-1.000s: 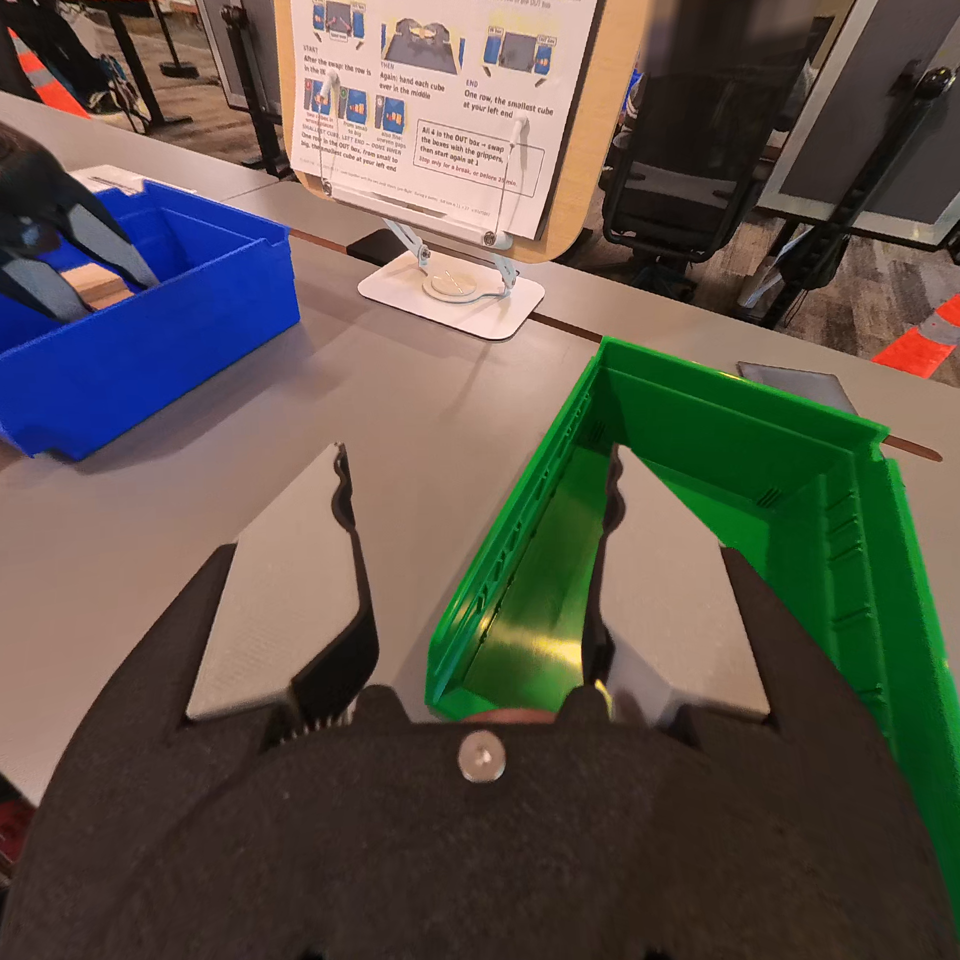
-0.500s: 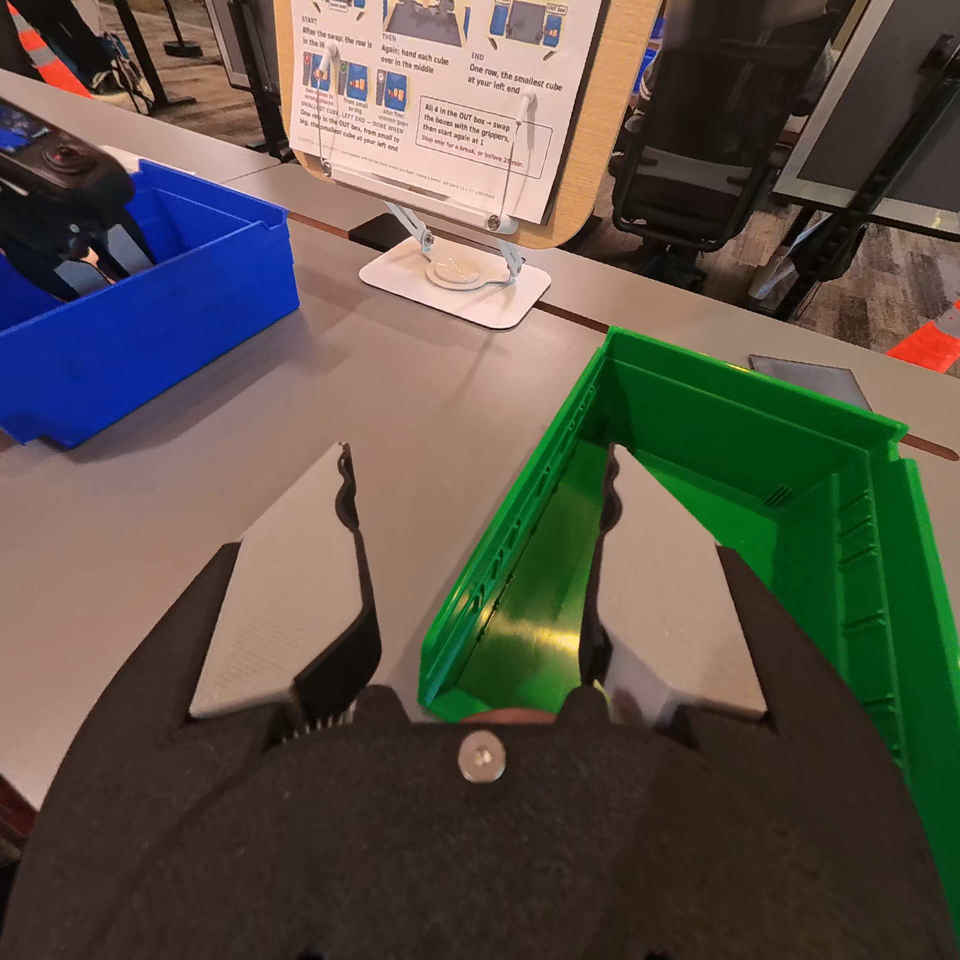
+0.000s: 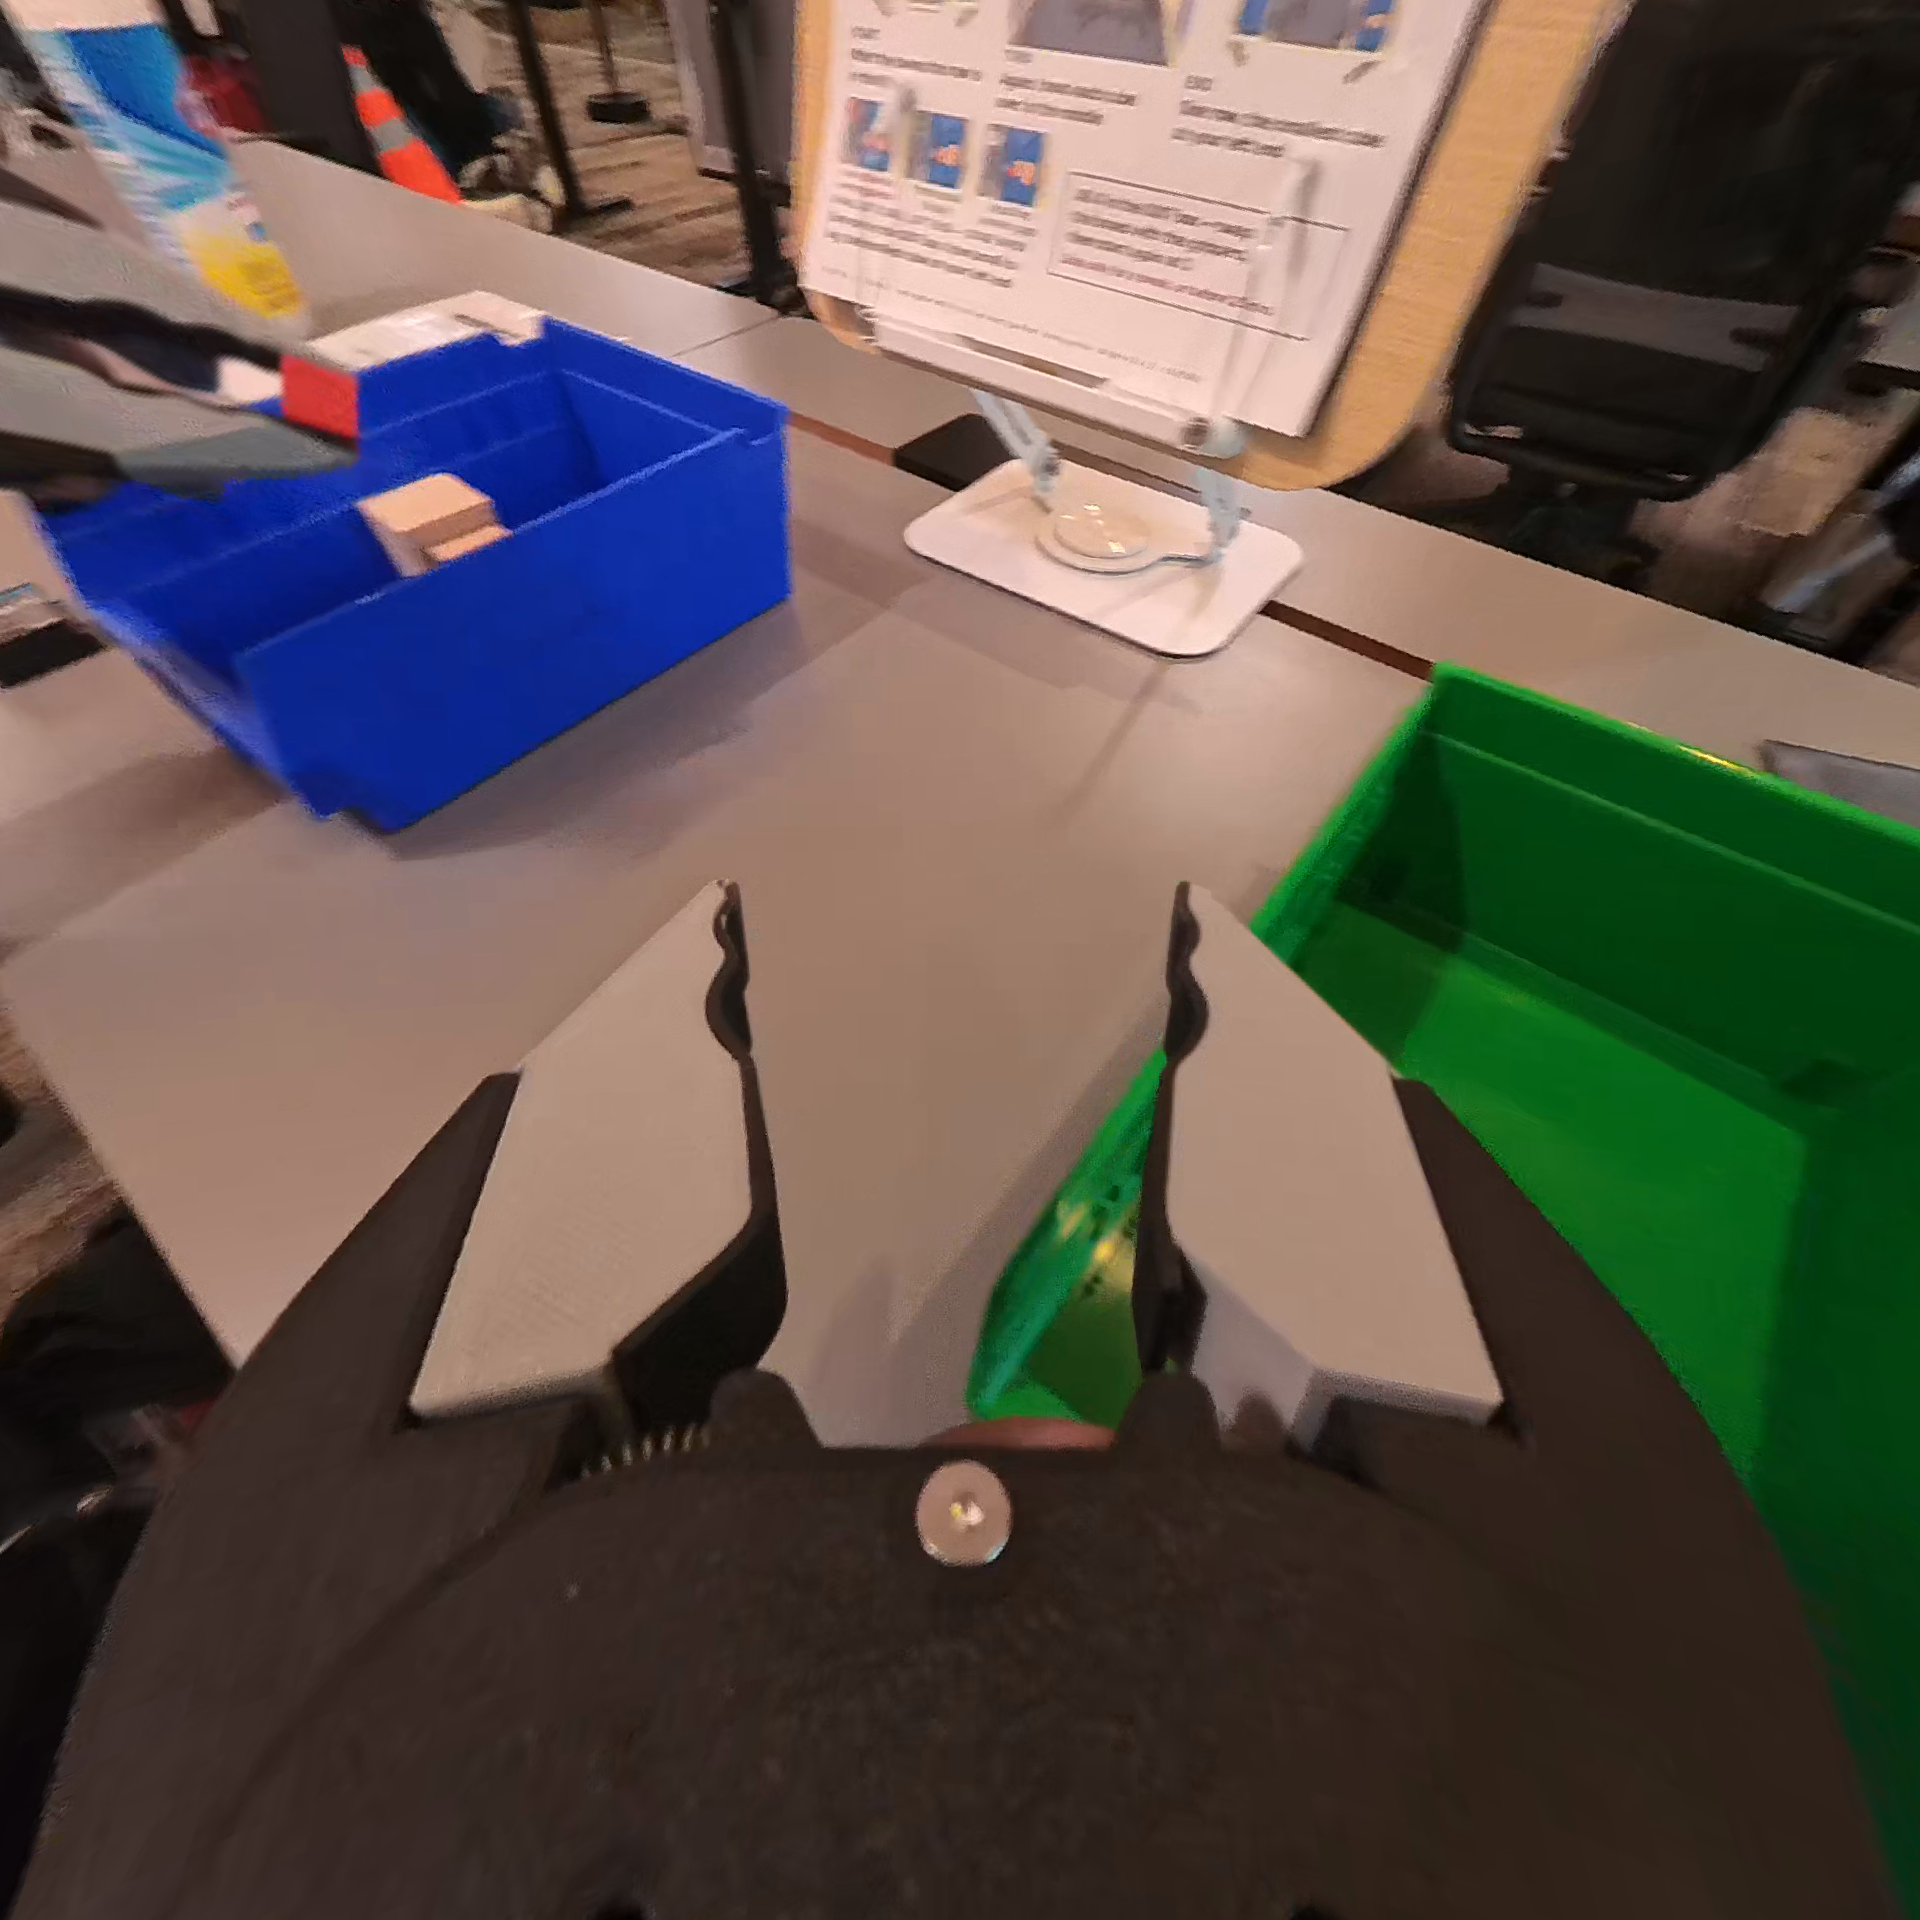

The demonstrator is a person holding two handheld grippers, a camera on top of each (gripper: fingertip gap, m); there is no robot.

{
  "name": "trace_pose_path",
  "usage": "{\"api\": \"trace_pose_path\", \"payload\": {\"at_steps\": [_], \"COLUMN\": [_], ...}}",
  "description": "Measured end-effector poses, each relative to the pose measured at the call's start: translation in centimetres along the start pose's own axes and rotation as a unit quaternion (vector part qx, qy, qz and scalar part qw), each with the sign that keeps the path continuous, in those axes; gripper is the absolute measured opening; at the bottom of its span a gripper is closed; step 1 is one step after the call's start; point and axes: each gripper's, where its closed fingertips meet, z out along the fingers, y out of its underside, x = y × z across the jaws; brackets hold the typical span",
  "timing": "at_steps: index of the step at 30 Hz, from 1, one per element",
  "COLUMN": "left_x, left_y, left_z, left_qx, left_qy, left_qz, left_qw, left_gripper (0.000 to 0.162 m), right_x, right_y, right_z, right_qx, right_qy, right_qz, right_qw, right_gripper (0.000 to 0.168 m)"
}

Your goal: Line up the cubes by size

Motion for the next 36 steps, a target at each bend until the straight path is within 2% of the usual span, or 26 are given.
{"api": "trace_pose_path", "payload": {"at_steps": [3, 7, 12, 15, 17, 20, 24, 31, 36], "left_x": [1.8, 6.2, 9.5, 10.6, 11.2, 12.0, 12.2, 13.9, 15.3], "left_y": [-5.3, -11.5, -17.0, -17.1, -17.2, -17.5, -17.5, -17.9, -18.3], "left_z": [-3.1, -7.5, -11.2, -10.3, -10.5, -11.1, -11.3, -10.5, -9.9], "left_qx": [0.142, 0.318, 0.442, 0.41, 0.41, 0.421, 0.426, 0.433, 0.435], "left_qy": [-0.023, -0.014, 0.035, 0.013, 0.013, 0.023, 0.029, 0.063, 0.087], "left_qz": [-0.027, 0.018, 0.024, 0.075, 0.091, 0.097, 0.1, 0.102, 0.103], "left_qw": [0.989, 0.948, 0.896, 0.909, 0.907, 0.902, 0.899, 0.893, 0.89], "left_gripper": [0.019, 0.019, 0.019, 0.019, 0.019, 0.019, 0.019, 0.019, 0.019], "right_x": [-3.5, -8.4, -13.5, -15.6, -16.5, -17.2, -18.6, -20.6, -21.9], "right_y": [-0.5, -1.7, -3.5, -4.2, -4.1, -3.5, -3.4, -3.3, -3.0], "right_z": [0.2, -0.4, -2.6, -3.7, -3.8, -3.1, -3.1, -3.2, -3.2], "right_qx": [0.009, 0.033, 0.067, 0.081, 0.075, 0.062, 0.053, 0.043, 0.034], "right_qy": [-0.084, -0.199, -0.329, -0.385, -0.404, -0.415, -0.464, -0.508, -0.518], "right_qz": [-0.001, 0.02, 0.041, 0.06, 0.06, 0.06, 0.089, 0.108, 0.101], "right_qw": [0.996, 0.979, 0.941, 0.917, 0.91, 0.906, 0.88, 0.853, 0.849], "right_gripper": [0.078, 0.077, 0.075, 0.072, 0.071, 0.073, 0.071, 0.068, 0.067]}}
